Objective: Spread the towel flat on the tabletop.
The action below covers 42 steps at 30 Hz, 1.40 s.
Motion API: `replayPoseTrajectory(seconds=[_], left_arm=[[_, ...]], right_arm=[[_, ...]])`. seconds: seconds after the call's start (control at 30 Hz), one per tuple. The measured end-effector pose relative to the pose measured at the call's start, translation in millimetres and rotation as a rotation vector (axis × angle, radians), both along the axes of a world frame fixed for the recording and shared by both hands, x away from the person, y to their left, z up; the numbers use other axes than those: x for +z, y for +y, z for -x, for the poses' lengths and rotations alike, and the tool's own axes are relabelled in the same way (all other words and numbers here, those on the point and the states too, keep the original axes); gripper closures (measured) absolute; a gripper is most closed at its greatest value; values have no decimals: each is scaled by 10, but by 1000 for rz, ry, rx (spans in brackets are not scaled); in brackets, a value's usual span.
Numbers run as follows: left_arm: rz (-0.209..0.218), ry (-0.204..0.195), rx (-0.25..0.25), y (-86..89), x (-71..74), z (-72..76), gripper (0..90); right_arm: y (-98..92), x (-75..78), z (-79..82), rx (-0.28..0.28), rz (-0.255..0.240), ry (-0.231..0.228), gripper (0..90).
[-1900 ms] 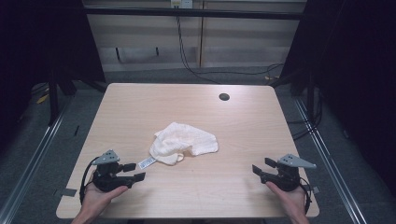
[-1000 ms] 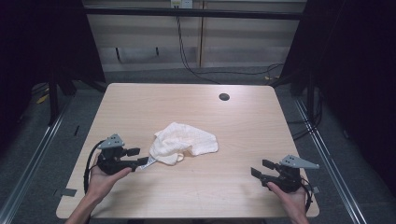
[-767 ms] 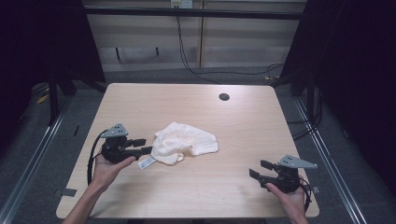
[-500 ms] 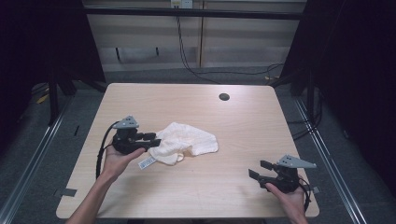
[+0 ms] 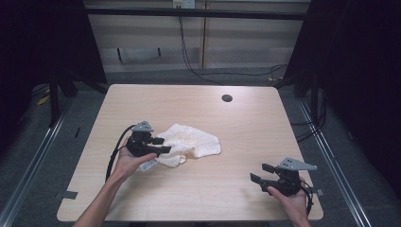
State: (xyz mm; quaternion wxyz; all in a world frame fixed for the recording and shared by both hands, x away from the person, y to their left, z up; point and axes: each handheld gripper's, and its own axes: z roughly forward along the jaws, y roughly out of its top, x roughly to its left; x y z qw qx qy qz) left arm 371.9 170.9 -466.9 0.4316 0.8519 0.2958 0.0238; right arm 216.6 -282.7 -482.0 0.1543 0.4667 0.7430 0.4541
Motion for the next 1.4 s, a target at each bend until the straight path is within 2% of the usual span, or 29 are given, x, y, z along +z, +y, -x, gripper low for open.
replayPoseTrajectory(seconds=[0.1, 0.13, 0.17, 0.2, 0.23, 0.37, 0.47, 0.5, 0.63, 0.73, 1.0, 1.07, 1.17, 1.4], left_arm=[[-33, 6, -24, -82, -99, -29, 444], [-33, 6, -24, -82, -99, -29, 443], [-66, 1, -19, -116, -139, -32, 447], [-66, 1, -19, -116, -139, -32, 459], [-86, -9, -9, -123, -159, -34, 475], [-123, 10, -16, -139, -295, -69, 506], [-117, 7, -8, -149, -300, -72, 583], [-123, 5, -16, -147, -301, -71, 583], [-96, 22, -22, -169, -327, -51, 780], [-98, 21, -28, -187, -326, -36, 831], [-108, 19, -89, -265, -317, 55, 852], [-103, 24, -102, -291, -317, 86, 854], [-61, 59, -128, -322, -341, 135, 854], [-75, 56, -159, -380, -325, 248, 854]], right_arm=[[17, -5, -6, 11, 3, 3, 315], [17, -5, -6, 11, 3, 3, 315], [21, -7, -7, 10, 6, 3, 315], [21, -7, -7, 10, 6, 3, 315], [26, -9, -3, 15, 6, 3, 315], [30, -10, 1, 21, 7, 6, 315], [34, -16, 0, 27, 11, 11, 315], [36, -19, 0, 25, 17, 11, 311], [50, -36, -18, 18, 29, 14, 287], [65, -36, -24, 21, 29, 16, 287], [81, -28, -9, 42, 28, 9, 293], [81, -27, -7, 43, 28, 12, 293], [86, -25, -5, 50, 26, 12, 299], [89, -23, 0, 55, 19, 16, 306]])
